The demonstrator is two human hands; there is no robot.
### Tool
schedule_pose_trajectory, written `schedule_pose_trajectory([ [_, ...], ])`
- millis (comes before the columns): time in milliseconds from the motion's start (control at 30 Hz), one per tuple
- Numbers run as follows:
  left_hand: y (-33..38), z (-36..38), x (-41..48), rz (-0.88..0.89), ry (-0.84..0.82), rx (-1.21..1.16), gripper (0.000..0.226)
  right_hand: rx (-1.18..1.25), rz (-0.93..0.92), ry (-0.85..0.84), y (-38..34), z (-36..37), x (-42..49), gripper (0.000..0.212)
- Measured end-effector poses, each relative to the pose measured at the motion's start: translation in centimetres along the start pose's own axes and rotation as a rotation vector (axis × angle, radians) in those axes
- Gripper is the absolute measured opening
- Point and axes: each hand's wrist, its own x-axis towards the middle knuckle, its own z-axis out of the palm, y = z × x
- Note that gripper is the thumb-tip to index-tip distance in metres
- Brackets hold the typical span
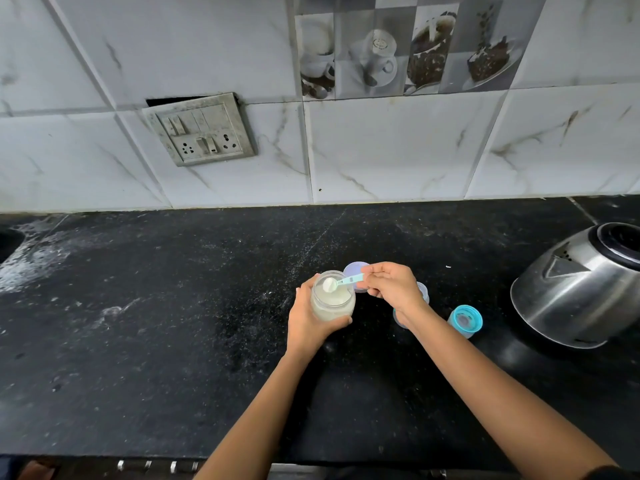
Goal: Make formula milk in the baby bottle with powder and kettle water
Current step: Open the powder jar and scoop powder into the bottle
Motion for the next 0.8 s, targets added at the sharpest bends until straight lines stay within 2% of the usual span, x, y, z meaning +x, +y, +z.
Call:
schedule_pose_trajectory([
  [200,0.4,-0.1,-0.4,-0.049,0.008,-0.055,0.080,0.003,-0.005,0.012,-0.1,-0.1,-0.3,0.019],
  [533,0.8,0.0,-0.6,-0.054,0.007,-0.054,0.082,-0.066,0.008,-0.005,-0.2,-0.3,0.2,0.019],
  [700,1.0,-0.1,-0.6,-0.032,-0.011,-0.021,0.087,-0.005,0.057,-0.029,-0.5,-0.9,0.2,0.017],
  [800,1.3,-0.3,-0.6,-0.031,-0.003,0.010,0.107,0.088,0.061,-0.057,-1.0,-1.7,0.0,0.017],
])
